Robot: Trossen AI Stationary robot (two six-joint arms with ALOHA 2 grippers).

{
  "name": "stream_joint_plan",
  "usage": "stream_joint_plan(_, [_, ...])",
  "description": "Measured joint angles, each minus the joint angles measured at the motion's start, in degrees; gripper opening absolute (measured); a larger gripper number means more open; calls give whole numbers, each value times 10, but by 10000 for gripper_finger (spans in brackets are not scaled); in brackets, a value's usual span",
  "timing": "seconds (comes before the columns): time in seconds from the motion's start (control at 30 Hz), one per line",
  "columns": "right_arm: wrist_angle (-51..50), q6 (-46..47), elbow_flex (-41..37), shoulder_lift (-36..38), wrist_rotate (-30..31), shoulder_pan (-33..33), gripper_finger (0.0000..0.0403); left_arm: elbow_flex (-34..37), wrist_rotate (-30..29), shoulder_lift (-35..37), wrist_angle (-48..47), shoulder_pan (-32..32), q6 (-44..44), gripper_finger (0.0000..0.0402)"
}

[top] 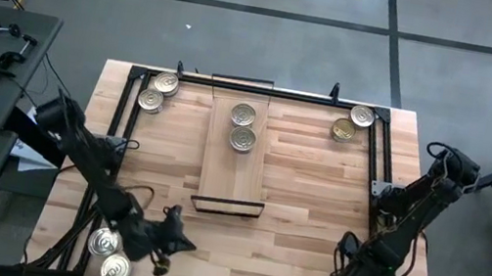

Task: Stack canned seafood by type on shelf
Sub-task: Stack the blue pink tuna can on top of the other blue pink tuna can on the shelf

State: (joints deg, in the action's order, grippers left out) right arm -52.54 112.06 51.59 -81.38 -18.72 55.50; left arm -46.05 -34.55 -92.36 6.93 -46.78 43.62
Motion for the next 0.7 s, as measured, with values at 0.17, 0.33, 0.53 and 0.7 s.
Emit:
stream_joint_plan(0.17, [7, 53, 0, 0, 35, 17, 0, -37, -95, -49, -51, 16, 103, 0])
stream_joint_plan(0.33, [15, 64, 0, -8, 67, 27, 0, -44, -109, -58, -50, 17, 130, 0])
stream_joint_plan(0.53, [31, 42, 2, -65, 62, 27, 0, -44, -84, -56, -5, 12, 76, 0])
stream_joint_plan(0.7, [25, 50, 14, -94, 79, 25, 0, -45, -70, -56, 38, 12, 31, 0])
